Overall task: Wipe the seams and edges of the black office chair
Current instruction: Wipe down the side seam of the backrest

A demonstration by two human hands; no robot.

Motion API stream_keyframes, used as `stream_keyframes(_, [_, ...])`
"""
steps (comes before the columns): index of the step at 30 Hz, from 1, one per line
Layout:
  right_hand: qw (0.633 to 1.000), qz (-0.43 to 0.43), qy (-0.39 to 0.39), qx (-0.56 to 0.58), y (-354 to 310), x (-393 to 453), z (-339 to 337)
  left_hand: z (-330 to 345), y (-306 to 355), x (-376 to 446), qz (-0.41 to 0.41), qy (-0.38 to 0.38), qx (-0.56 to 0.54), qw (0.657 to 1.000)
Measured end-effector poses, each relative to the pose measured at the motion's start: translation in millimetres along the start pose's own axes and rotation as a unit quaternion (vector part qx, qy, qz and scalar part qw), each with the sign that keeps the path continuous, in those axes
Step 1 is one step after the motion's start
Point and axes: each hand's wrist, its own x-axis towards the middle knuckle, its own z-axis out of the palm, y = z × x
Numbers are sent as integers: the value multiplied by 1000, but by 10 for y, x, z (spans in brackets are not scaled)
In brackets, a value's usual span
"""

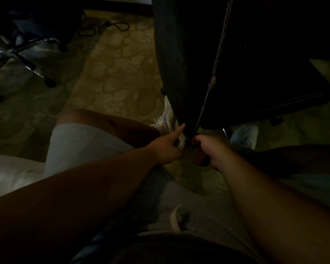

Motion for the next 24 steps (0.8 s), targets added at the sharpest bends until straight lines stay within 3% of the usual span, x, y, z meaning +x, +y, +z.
stream_keyframes(8, [998, 24, -14, 59, 9, 29, 23, 18, 16, -17, 10, 22, -13, 1000])
stream_keyframes(12, [998, 10, -60, 9, 4, 35, 5, 27, 26, -29, 15, 16, -12, 1000])
stream_keyframes(17, [998, 1, 28, 60, 3, -2, 88, 0, 44, -63, 15, 2, -34, 999])
stream_keyframes(22, [1000, 6, -6, 16, -9, 20, 53, 28, 45, -98, 17, -8, -59, 998])
stream_keyframes(24, [999, -4, 20, 44, -4, 43, 40, 32, 38, -99, 19, -3, -61, 998])
